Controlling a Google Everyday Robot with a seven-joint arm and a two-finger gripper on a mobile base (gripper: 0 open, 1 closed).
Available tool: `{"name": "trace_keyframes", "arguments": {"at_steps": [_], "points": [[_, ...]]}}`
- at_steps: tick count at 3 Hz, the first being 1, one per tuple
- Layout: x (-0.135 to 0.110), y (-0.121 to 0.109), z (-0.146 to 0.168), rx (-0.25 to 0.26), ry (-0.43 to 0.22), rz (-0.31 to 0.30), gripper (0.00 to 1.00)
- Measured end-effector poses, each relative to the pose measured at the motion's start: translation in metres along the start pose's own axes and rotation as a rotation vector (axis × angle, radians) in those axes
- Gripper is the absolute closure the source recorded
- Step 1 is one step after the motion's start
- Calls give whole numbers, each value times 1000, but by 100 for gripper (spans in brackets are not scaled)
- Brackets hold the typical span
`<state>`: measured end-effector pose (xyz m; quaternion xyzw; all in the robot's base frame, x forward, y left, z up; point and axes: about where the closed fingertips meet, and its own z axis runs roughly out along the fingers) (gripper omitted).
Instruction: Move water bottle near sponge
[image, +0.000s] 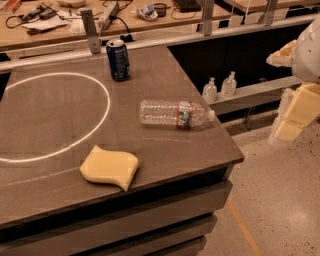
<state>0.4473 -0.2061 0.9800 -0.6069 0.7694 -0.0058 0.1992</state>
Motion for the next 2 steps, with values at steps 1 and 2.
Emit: {"name": "trace_keyframes", "arguments": {"at_steps": [1, 2], "points": [[-39, -25, 21, -37, -283, -49, 0], [-60, -34, 33, -71, -417, -79, 0]]}}
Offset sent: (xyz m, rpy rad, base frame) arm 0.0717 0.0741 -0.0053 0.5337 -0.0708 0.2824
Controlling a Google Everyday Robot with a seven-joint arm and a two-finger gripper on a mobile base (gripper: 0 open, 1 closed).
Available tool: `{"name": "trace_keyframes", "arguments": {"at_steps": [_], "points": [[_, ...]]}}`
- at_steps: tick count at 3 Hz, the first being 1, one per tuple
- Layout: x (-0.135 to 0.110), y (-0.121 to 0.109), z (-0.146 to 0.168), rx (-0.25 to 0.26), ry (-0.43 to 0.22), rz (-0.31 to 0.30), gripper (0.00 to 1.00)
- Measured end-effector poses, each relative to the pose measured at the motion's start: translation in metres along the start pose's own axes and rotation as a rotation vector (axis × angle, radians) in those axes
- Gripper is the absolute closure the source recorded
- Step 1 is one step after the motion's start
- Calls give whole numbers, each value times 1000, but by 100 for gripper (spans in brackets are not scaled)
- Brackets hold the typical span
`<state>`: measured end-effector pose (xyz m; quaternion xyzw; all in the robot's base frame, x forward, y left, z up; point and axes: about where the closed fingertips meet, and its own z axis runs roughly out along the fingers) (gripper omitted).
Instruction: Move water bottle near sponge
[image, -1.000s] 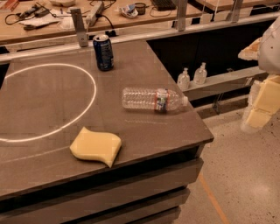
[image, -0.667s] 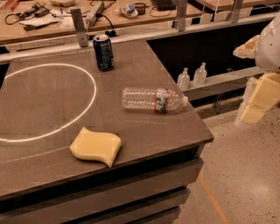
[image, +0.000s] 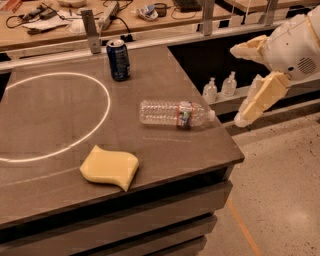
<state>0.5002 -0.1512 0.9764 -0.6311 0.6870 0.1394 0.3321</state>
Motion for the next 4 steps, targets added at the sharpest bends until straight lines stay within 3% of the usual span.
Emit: {"name": "trace_keyframes", "arguments": {"at_steps": [1, 2, 4], "points": [[-13, -6, 22, -56, -107, -43, 0], [-18, -7, 48, -93, -149, -76, 0], [-15, -7, 56, -82, -157, -61, 0]]}}
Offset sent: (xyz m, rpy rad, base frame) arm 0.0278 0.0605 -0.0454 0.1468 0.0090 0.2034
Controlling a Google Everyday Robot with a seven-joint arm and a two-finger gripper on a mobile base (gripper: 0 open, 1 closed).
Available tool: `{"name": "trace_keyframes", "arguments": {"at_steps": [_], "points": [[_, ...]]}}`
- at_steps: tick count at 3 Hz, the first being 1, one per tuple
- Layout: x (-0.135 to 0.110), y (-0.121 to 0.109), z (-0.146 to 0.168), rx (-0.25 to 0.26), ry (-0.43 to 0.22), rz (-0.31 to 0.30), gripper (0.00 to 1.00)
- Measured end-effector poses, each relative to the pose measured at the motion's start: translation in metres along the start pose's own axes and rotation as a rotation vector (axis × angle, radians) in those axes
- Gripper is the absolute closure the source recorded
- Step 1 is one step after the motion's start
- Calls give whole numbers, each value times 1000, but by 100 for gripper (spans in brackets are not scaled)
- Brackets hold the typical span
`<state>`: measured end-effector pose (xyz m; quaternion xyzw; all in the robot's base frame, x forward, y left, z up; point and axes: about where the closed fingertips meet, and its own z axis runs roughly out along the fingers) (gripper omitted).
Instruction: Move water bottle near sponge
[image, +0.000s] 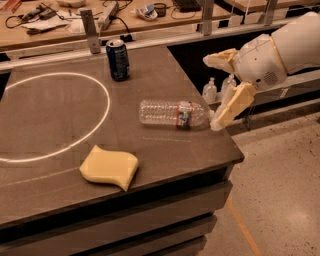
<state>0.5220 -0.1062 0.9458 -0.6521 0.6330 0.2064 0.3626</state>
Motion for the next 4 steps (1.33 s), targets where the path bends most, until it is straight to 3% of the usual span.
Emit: {"name": "trace_keyframes", "arguments": {"at_steps": [1, 4], "points": [[15, -3, 30, -15, 3, 23, 0], [34, -12, 73, -37, 8, 51, 0]]}}
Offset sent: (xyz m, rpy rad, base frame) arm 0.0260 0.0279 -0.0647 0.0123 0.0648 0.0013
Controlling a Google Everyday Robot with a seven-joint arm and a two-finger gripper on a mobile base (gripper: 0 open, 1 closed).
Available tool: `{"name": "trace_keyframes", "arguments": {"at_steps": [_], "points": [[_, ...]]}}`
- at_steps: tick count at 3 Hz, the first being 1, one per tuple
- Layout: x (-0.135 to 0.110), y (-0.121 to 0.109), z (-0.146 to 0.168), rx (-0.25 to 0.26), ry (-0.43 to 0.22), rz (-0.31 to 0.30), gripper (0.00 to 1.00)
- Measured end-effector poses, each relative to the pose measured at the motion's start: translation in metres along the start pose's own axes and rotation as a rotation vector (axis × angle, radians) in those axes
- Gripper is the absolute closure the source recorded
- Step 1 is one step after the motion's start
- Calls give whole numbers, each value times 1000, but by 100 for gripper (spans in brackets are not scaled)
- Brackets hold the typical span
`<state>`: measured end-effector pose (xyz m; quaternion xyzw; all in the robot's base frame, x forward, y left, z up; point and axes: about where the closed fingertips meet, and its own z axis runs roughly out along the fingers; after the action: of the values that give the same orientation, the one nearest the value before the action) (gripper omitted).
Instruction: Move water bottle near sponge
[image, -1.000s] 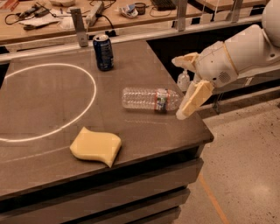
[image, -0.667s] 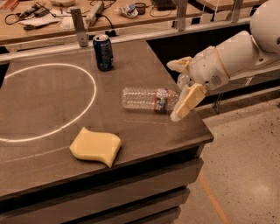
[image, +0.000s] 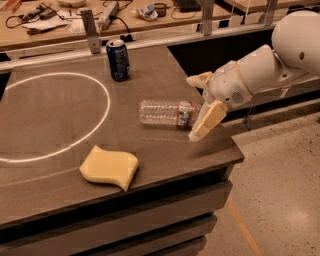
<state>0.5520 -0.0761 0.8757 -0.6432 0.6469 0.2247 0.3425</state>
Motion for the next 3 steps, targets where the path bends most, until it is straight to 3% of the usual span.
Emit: {"name": "trace_keyframes", "arguments": {"at_steps": [1, 2, 3], "points": [[4, -1, 6, 5, 8, 3, 18], [6, 1, 11, 12, 35, 2, 49], [5, 3, 13, 13, 49, -9, 72]]}}
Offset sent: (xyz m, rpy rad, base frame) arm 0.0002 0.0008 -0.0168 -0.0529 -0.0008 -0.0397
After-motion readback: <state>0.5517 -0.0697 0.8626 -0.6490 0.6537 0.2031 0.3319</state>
